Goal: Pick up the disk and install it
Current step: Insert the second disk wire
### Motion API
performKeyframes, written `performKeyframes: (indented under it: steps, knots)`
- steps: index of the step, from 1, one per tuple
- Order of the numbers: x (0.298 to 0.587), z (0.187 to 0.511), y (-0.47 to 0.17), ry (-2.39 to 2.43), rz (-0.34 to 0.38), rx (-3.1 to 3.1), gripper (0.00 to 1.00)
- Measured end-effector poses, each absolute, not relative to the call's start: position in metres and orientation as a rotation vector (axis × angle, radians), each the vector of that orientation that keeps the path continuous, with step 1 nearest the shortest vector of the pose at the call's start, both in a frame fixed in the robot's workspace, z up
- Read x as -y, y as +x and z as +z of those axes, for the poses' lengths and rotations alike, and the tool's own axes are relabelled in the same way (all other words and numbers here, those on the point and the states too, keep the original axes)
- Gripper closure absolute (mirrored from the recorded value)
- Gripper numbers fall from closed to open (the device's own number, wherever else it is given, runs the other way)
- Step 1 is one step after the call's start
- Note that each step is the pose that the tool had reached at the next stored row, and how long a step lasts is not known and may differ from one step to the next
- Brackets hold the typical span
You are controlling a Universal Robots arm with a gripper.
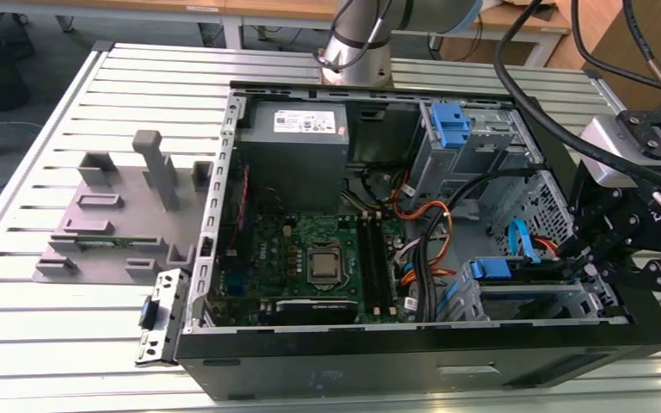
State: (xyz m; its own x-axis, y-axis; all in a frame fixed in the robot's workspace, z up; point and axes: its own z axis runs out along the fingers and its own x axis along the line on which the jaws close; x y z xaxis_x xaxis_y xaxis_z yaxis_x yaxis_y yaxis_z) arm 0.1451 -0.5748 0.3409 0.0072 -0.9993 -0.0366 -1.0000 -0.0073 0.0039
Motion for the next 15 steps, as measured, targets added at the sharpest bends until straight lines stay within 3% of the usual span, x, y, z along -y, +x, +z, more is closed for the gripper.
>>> performKeyframes:
  steps: [1,15]
  knots:
    - [0.5748,0.343,0.1451,-2.224,0.021,-2.208,0.84]
    - [0.573,0.343,0.1436,-2.224,0.021,-2.208,0.84]
